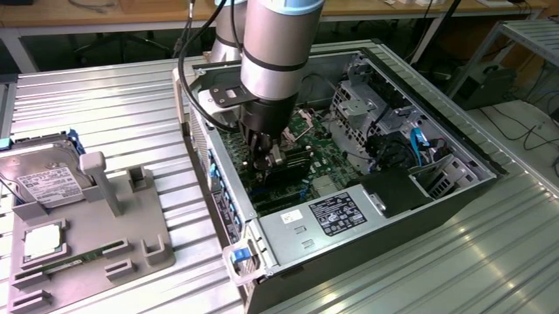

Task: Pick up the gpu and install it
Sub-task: 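Press down on the gpu until it lock into place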

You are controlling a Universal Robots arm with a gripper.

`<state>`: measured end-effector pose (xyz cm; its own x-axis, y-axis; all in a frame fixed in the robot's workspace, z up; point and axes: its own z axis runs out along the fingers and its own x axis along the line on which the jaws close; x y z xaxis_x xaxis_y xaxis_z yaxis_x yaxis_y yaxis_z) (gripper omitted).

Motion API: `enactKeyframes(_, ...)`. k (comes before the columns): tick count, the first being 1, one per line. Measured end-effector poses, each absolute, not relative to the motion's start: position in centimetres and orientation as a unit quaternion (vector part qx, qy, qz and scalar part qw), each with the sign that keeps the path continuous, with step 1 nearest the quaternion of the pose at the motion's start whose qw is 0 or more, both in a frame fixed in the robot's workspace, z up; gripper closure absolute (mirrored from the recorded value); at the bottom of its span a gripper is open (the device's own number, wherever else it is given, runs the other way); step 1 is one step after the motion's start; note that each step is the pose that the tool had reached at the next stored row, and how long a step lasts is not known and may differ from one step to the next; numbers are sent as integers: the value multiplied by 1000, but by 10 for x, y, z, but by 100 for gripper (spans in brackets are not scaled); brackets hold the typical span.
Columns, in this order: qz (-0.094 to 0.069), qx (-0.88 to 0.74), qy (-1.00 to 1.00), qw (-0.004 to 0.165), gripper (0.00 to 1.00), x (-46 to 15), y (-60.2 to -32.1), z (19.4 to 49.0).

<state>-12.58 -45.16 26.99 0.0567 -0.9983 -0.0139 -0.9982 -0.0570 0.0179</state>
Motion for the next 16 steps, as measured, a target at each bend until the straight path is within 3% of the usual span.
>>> enactKeyframes(16,-11,727,-687,1,89,-126,-451,284)
